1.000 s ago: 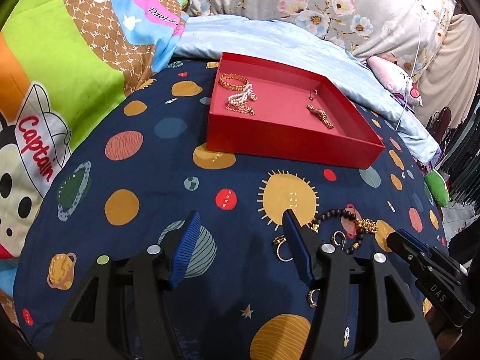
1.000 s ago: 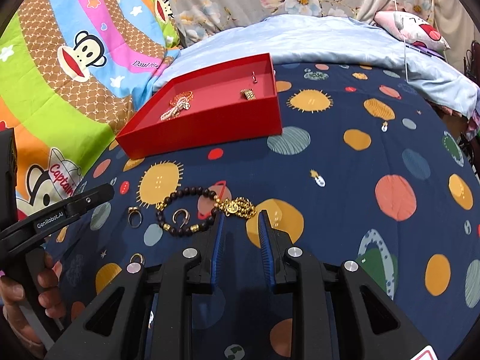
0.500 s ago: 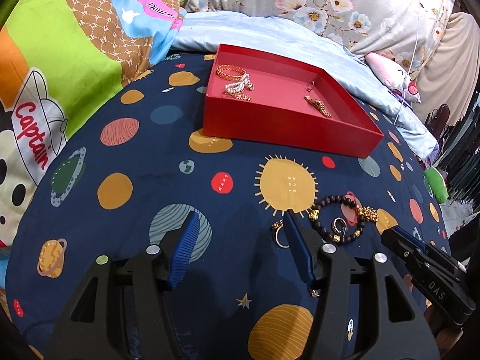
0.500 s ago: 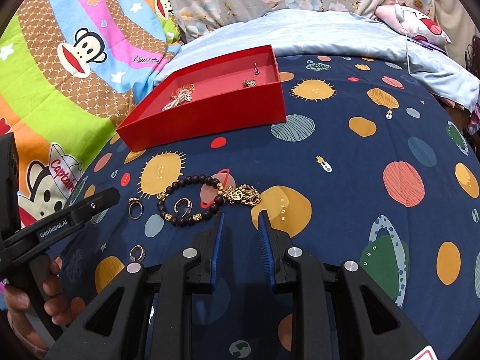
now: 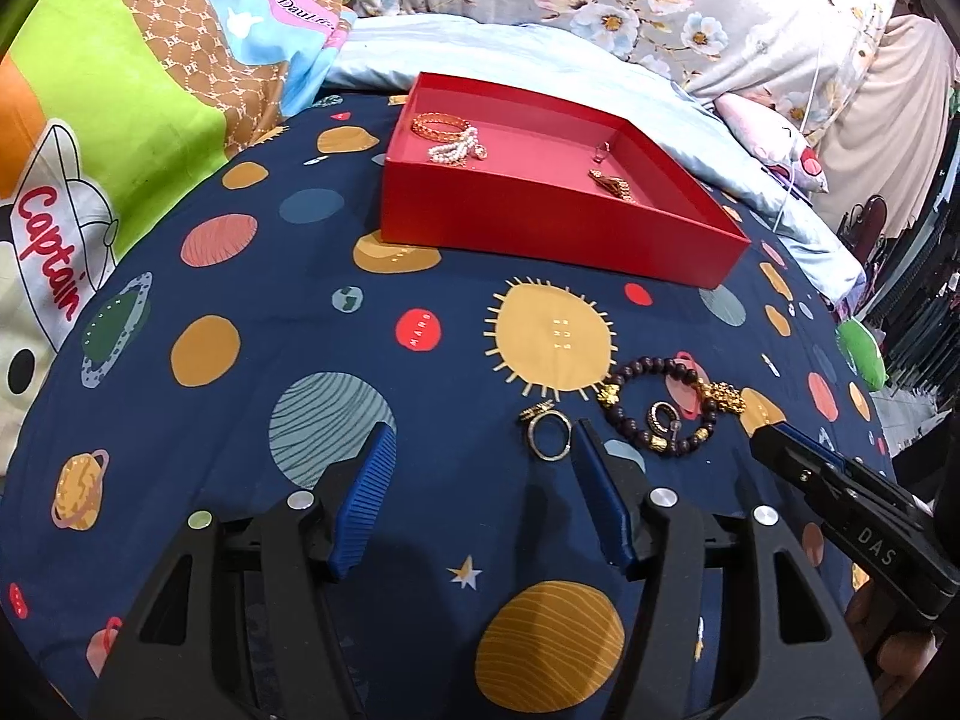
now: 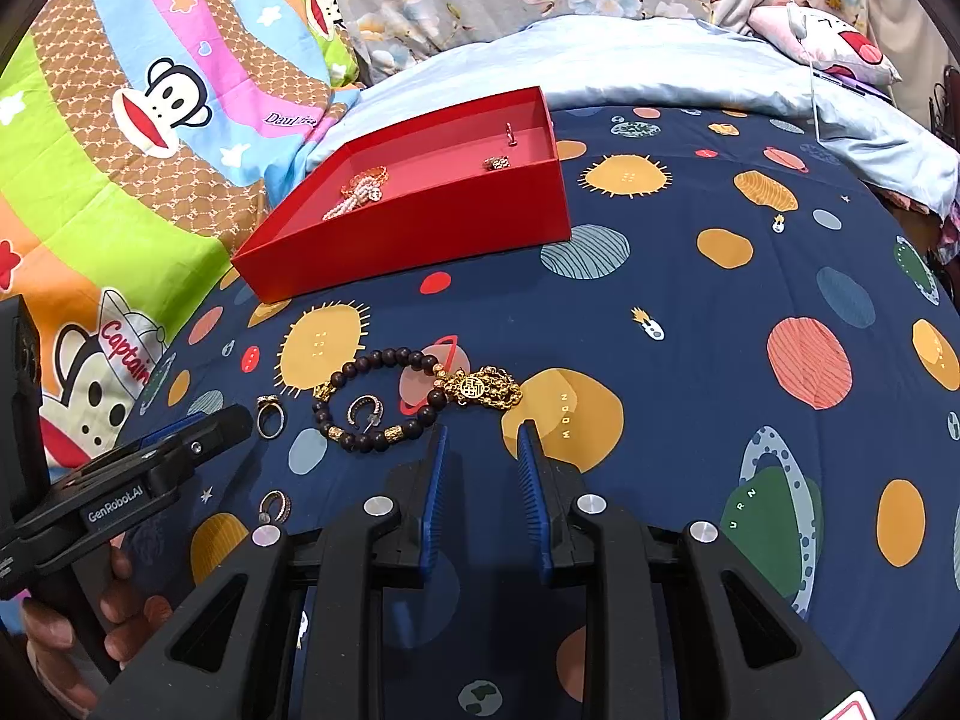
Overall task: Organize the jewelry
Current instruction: 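Move both tools back over the remaining rings and beaded bracelet, then close the right tool on the gold pendant chain while the left tool closes beside the gold ring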
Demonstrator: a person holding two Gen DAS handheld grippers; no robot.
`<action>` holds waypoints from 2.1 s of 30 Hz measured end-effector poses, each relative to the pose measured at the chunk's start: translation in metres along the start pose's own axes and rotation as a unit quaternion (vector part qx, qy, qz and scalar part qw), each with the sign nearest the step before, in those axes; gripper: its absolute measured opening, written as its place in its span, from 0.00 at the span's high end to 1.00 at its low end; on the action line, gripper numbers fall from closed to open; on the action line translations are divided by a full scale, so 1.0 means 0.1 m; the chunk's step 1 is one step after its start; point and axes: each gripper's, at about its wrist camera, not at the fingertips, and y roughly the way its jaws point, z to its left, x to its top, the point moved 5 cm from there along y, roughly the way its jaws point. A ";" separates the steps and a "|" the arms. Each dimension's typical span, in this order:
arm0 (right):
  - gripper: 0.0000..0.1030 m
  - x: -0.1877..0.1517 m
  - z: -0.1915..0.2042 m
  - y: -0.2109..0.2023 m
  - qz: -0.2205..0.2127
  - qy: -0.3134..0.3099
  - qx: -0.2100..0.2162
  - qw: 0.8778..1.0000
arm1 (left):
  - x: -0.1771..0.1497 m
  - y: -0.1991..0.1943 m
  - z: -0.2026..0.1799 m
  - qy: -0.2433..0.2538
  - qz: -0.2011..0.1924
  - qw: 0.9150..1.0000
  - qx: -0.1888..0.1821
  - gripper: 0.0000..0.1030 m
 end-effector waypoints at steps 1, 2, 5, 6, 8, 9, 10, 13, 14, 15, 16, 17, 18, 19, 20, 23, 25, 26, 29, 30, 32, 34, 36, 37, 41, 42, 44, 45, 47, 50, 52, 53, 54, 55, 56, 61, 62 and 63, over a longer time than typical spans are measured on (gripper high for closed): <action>0.77 0.00 0.00 0.00 0.000 0.001 0.000 1.000 | 0.00 0.00 -0.01 0.002 0.000 1.000 -0.001 0.43; 0.77 0.00 0.00 0.01 0.001 0.002 0.001 1.000 | -0.01 0.01 -0.02 0.003 0.001 1.000 -0.003 0.43; 0.77 -0.01 0.00 0.02 0.001 0.005 0.002 1.000 | -0.01 0.03 -0.06 0.007 0.002 1.000 -0.008 0.43; 0.77 -0.02 0.00 0.02 0.002 0.006 0.003 1.000 | -0.01 0.03 -0.06 0.008 0.001 1.000 -0.008 0.43; 0.77 -0.02 -0.01 0.02 0.002 0.006 0.003 1.000 | 0.00 0.05 -0.08 0.009 0.000 1.000 -0.007 0.44; 0.77 -0.02 0.00 0.02 0.003 0.007 0.004 1.000 | 0.01 0.06 -0.09 0.011 0.000 1.000 -0.008 0.44; 0.77 -0.02 0.00 0.02 0.003 0.008 0.004 1.000 | 0.01 0.07 -0.11 0.013 0.000 1.000 -0.006 0.44; 0.77 -0.01 -0.01 0.03 0.004 0.009 0.005 1.000 | 0.03 0.10 -0.16 0.017 0.000 1.000 -0.009 0.44; 0.77 -0.01 -0.01 0.03 0.004 0.009 0.005 1.000 | 0.04 0.11 -0.17 0.018 0.000 1.000 -0.012 0.45; 0.77 -0.01 0.00 0.03 0.005 0.010 0.006 1.000 | 0.04 0.12 -0.20 0.021 0.001 1.000 -0.012 0.46; 0.77 -0.01 -0.01 0.03 0.005 0.010 0.006 1.000 | 0.05 0.14 -0.22 0.025 0.001 1.000 -0.010 0.48; 0.77 -0.02 0.00 0.03 0.006 0.011 0.006 1.000 | 0.05 0.15 -0.23 0.028 0.001 1.000 -0.006 0.49; 0.77 -0.02 0.01 0.03 0.006 0.011 0.007 1.000 | 0.05 0.16 -0.25 0.033 0.000 0.999 0.001 0.51; 0.76 -0.01 0.00 0.04 0.006 0.010 0.007 1.000 | 0.05 0.17 -0.26 0.036 0.000 0.999 0.003 0.52; 0.74 -0.02 0.01 0.04 0.006 0.010 0.007 1.000 | 0.05 0.18 -0.27 0.039 0.000 0.999 0.008 0.56; 0.71 -0.02 0.03 0.05 0.006 0.009 0.010 1.000 | 0.05 0.18 -0.26 0.041 0.001 0.999 0.013 0.69; 0.71 -0.02 0.03 0.05 0.007 0.009 0.011 1.000 | 0.06 0.18 -0.23 0.040 0.001 0.999 0.011 0.78; 0.71 -0.02 0.04 0.05 0.007 0.009 0.011 1.000 | 0.06 0.18 -0.22 0.037 0.002 0.999 0.008 0.85; 0.71 -0.02 0.03 0.05 0.006 0.010 0.012 1.000 | 0.07 0.19 -0.17 0.032 0.005 0.999 0.000 0.93; 0.71 -0.01 0.02 0.05 0.006 0.009 0.011 1.000 | 0.07 0.19 -0.16 0.032 0.005 0.999 -0.001 0.95; 0.71 0.01 0.03 0.06 0.003 0.007 0.008 1.000 | 0.08 0.18 -0.14 0.033 0.005 0.999 -0.003 0.95; 0.71 0.07 0.02 0.08 0.001 0.005 0.000 1.000 | 0.08 0.18 -0.12 0.033 0.005 0.999 -0.002 0.95; 0.71 0.11 0.01 0.11 0.000 0.002 -0.007 1.000 | 0.08 0.18 -0.10 0.029 0.004 1.000 -0.004 0.95; 0.71 0.12 0.02 0.14 0.002 0.002 -0.008 1.000 | 0.09 0.18 -0.09 0.025 0.004 1.000 -0.008 0.95; 0.71 0.15 0.04 0.22 0.017 -0.004 -0.008 1.000 | 0.09 0.19 -0.08 0.021 0.005 1.000 -0.013 0.95; 0.71 0.16 0.03 0.23 0.017 -0.006 -0.008 1.000 | 0.09 0.19 -0.08 0.020 0.005 1.000 -0.013 0.95; 0.71 0.17 0.04 0.25 0.018 -0.009 -0.012 1.000 | 0.09 0.19 -0.08 0.020 0.005 1.000 -0.014 0.95; 0.71 0.18 0.04 0.25 0.018 -0.009 -0.014 1.000 | 0.09 0.19 -0.08 0.019 0.005 1.000 -0.015 0.95; 0.71 0.18 0.05 0.27 0.019 -0.012 -0.018 1.000 | 0.09 0.19 -0.07 0.017 0.005 1.000 -0.017 0.94; 0.74 0.20 0.06 0.28 0.020 -0.016 -0.028 0.999 | 0.08 0.19 -0.07 0.018 0.005 1.000 -0.016 0.94; 0.77 0.20 0.06 0.29 0.020 -0.018 -0.035 0.999 | 0.08 0.19 -0.07 0.018 0.005 1.000 -0.017 0.94; 0.80 0.20 0.05 0.29 0.020 -0.017 -0.038 0.999 | 0.08 0.19 -0.06 0.017 0.005 1.000 -0.018 0.94; 0.82 0.20 0.04 0.29 0.020 -0.015 -0.039 0.999 | 0.08 0.19 -0.07 0.017 0.005 1.000 -0.017 0.94; 0.83 0.20 0.02 0.29 0.020 -0.012 -0.040 0.999 | 0.08 0.19 -0.07 0.018 0.005 1.000 -0.017 0.94; 0.85 0.20 0.01 0.29 0.020 -0.010 -0.040 0.999 | 0.08 0.19 -0.07 0.018 0.005 1.000 -0.016 0.94; 0.86 0.20 -0.01 0.28 0.018 -0.009 -0.041 0.999 | 0.08 0.20 -0.07 0.018 0.005 1.000 -0.017 0.94; 0.87 0.21 -0.02 0.28 0.016 -0.008 -0.041 0.999 | 0.08 0.20 -0.07 0.017 0.005 1.000 -0.018 0.94; 0.88 0.20 -0.03 0.26 0.014 -0.005 -0.040 0.999 | 0.08 0.20 -0.07 0.017 0.005 1.000 -0.018 0.94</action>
